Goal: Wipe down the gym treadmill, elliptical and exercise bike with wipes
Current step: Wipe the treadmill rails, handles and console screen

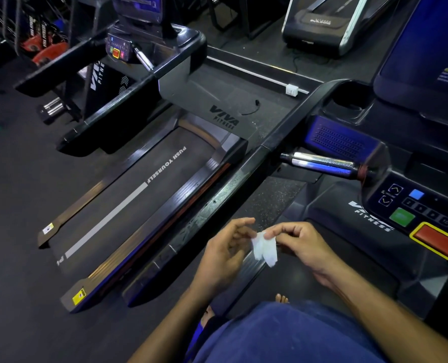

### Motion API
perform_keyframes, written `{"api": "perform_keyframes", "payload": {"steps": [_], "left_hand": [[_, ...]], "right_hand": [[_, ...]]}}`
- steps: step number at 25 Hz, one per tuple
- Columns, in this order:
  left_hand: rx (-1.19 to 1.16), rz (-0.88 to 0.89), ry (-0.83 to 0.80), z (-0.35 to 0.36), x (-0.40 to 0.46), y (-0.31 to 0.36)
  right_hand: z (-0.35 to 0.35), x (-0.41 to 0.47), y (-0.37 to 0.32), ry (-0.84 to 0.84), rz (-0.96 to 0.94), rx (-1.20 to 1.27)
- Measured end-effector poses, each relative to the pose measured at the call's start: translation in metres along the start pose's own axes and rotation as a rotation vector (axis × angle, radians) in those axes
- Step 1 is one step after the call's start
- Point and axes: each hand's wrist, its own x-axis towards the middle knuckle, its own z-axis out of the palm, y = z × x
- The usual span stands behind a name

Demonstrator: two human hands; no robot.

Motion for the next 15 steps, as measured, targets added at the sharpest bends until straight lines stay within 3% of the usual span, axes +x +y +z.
{"api": "perform_keyframes", "payload": {"steps": [3, 7, 12, 15], "left_hand": [[0.462, 0.238, 0.066, -0.026, 0.009, -0.020], [0.757, 0.259, 0.021, -0.066, 0.036, -0.050], [0.953, 0.201, -0.304, -0.085, 0.041, -0.090], [0.970, 0.230, -0.285, -0.085, 0.039, -0.100]], "right_hand": [[-0.010, 0.012, 0.006, 0.139, -0.042, -0.099], [-0.020, 0.063, 0.016, 0.475, -0.091, -0.119], [-0.010, 0.139, 0.018, 0.757, -0.133, -0.142], [0.006, 0.185, 0.023, 0.867, -0.129, -0.113]]}}
